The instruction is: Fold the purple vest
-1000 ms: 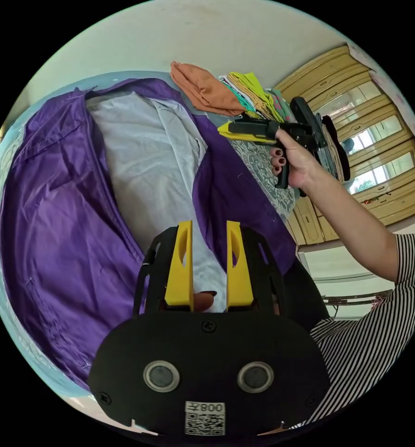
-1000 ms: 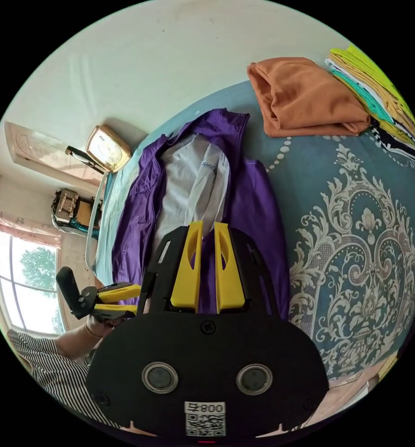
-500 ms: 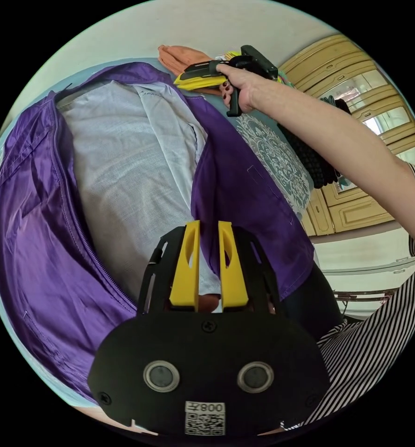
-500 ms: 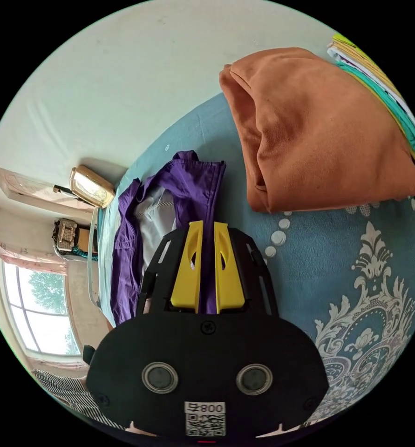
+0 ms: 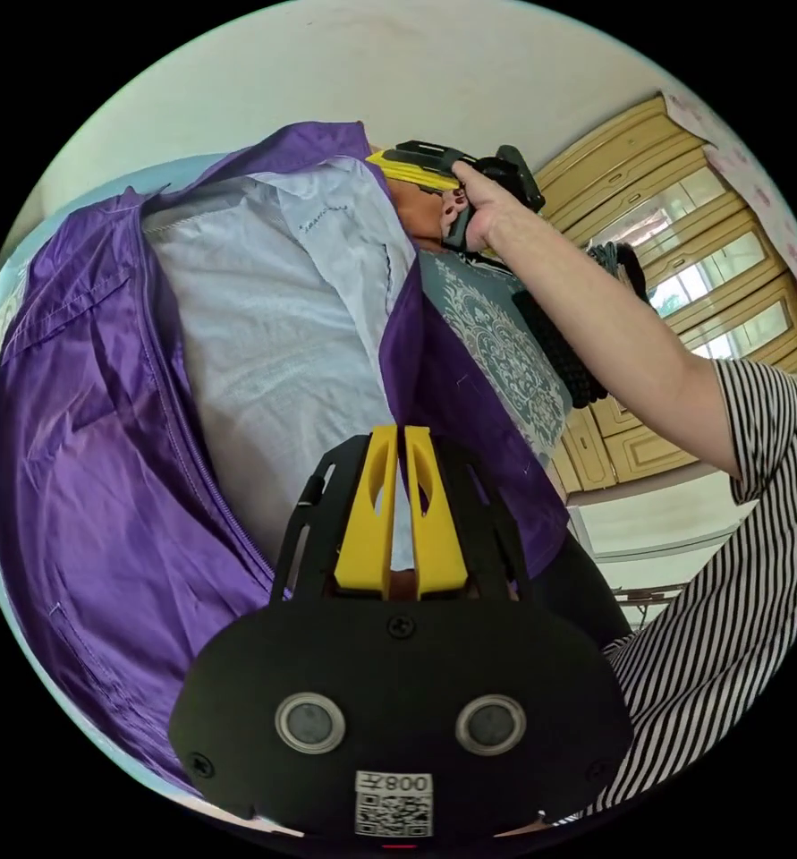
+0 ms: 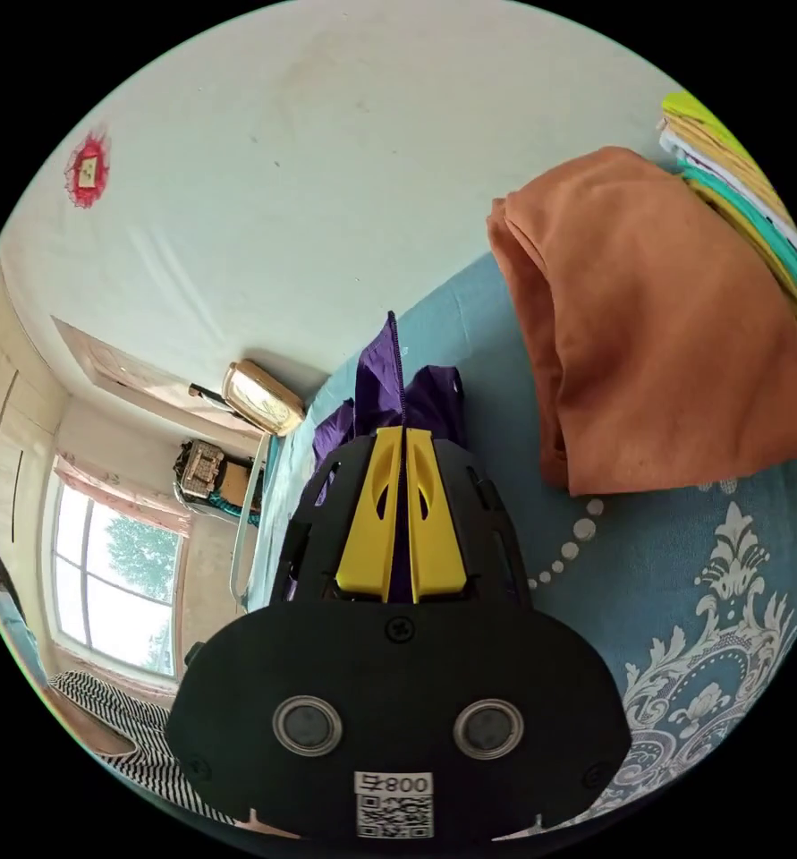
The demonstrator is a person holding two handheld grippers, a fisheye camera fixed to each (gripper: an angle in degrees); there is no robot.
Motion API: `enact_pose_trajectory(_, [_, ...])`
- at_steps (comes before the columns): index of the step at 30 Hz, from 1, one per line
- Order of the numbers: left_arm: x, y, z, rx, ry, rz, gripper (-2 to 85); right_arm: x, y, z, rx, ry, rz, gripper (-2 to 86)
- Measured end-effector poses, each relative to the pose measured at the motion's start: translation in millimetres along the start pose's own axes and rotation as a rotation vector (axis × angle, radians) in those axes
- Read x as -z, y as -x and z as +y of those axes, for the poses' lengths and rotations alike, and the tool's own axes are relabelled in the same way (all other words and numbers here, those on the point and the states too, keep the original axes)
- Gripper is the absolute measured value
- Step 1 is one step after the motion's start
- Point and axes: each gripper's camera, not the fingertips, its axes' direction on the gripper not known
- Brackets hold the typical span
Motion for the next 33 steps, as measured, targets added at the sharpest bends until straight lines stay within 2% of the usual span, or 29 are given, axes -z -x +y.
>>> enact_pose_trajectory(3, [6,30,-9,0.092,-0.043,0.030,1.7,-1,44,-16,0.078,-0.041,0.053,0.2])
enact_pose_trajectory(8, [4,100,-10,0.308,-0.116,0.056,2.2,-46,105,-31,0.211,-0.035,0.281,0.3])
enact_pose_trajectory(16, [-8,127,2,0.331,-0.089,0.034,6.0,-186,118,-37,0.305,0.305,0.558,0.7])
enact_pose_trajectory(21, [-20,116,13,0.292,-0.046,0.066,7.5,-185,120,-43,0.306,0.263,0.499,1.2])
enact_pose_trajectory(27, [-41,103,10,0.214,0.030,-0.055,7.6,-143,115,-36,0.282,0.147,0.403,4.5])
enact_pose_trajectory(30, [-47,103,4,0.195,0.049,-0.107,6.6,-127,99,-17,0.194,0.098,0.336,6.4])
enact_pose_trajectory(33, [-39,100,0,0.165,0.016,-0.155,6.5,-136,90,-3,0.143,0.120,0.295,7.6])
